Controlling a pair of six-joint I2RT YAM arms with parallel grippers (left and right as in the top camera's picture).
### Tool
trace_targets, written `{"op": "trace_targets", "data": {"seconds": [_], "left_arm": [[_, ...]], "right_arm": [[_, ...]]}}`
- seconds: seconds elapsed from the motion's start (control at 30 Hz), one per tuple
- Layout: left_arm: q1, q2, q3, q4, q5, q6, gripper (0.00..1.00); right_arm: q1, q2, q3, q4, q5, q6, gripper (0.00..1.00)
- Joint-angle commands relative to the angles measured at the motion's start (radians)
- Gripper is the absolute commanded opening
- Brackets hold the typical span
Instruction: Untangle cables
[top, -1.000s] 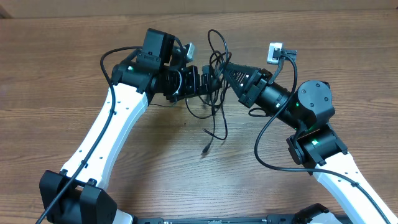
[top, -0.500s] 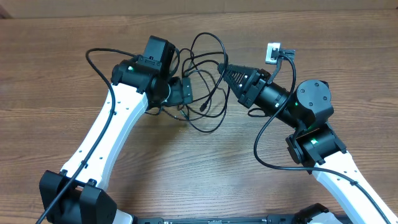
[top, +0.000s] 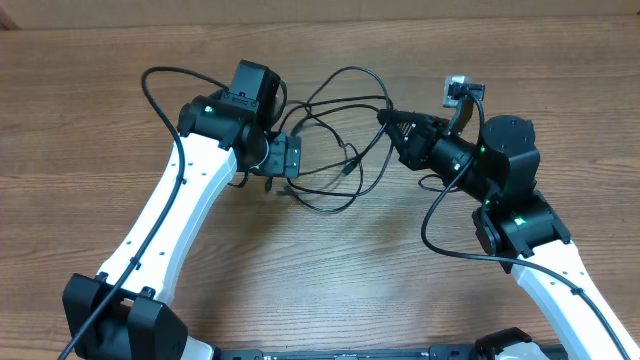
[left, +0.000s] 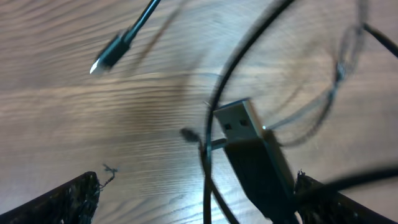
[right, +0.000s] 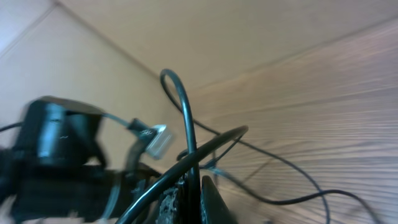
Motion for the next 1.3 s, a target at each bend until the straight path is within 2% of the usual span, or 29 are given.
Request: {"op": "trace_targets", "data": {"seconds": [0.0, 0.1, 0.13, 0.17, 0.27, 0.4, 0.6, 0.63, 0.73, 0.87, 0.93, 1.0, 1.17, 1.27], "left_arm": [[0.013, 0.006, 0.003, -0.018, 0.210, 0.303, 0.99], [0.013, 0.006, 0.003, -0.036, 0.260, 0.380, 1.00], [0.013, 0.006, 0.003, -0.036, 0.257, 0.379, 1.00], [0.013, 0.006, 0.003, -0.033, 0.255, 0.379, 0.99], [0.013, 0.006, 0.003, -0.020, 0.254, 0.377, 1.00], [0.013, 0.006, 0.003, 0.007, 0.254, 0.344, 0.99], [0.013, 0.006, 0.003, 0.039, 0.254, 0.284, 1.00], [0.013, 0.006, 0.003, 0.040, 0.254, 0.281, 0.99], [0.013, 0.006, 0.003, 0.046, 0.254, 0.282, 0.99], [0.013, 0.006, 0.003, 0.058, 0.254, 0.282, 1.00], [0.013, 0.006, 0.003, 0.066, 0.254, 0.281, 1.00], [0.013, 0.006, 0.003, 0.084, 0.257, 0.271, 1.00], [0.013, 0.006, 0.003, 0.143, 0.233, 0.111, 1.00], [0.013, 0.008, 0.003, 0.151, 0.134, -0.138, 1.00]], "right_arm": [[-0.015, -0.013, 0.015, -0.035, 0.179, -0.096, 0.05], [-0.015, -0.005, 0.015, -0.079, 0.258, -0.111, 0.06], [-0.015, -0.001, 0.015, -0.091, 0.281, -0.111, 0.08], [-0.015, 0.006, 0.015, -0.112, 0.319, -0.111, 0.14], [-0.015, 0.027, 0.015, -0.158, 0.380, -0.110, 0.14], [-0.015, 0.039, 0.015, -0.188, 0.361, -0.109, 0.10], [-0.015, 0.039, 0.015, -0.191, 0.312, -0.110, 0.09], [-0.015, 0.039, 0.015, -0.196, 0.311, -0.109, 0.12], [-0.015, 0.039, 0.015, -0.225, 0.292, -0.109, 0.32], [-0.015, 0.039, 0.015, -0.295, 0.281, -0.105, 0.41], [-0.015, 0.042, 0.014, -0.334, 0.281, -0.098, 0.51], [-0.015, 0.058, 0.014, -0.386, 0.271, -0.066, 0.52], [-0.015, 0.134, 0.014, -0.485, 0.267, 0.088, 0.47], [-0.015, 0.208, 0.014, -0.547, 0.266, 0.241, 0.46]]}}
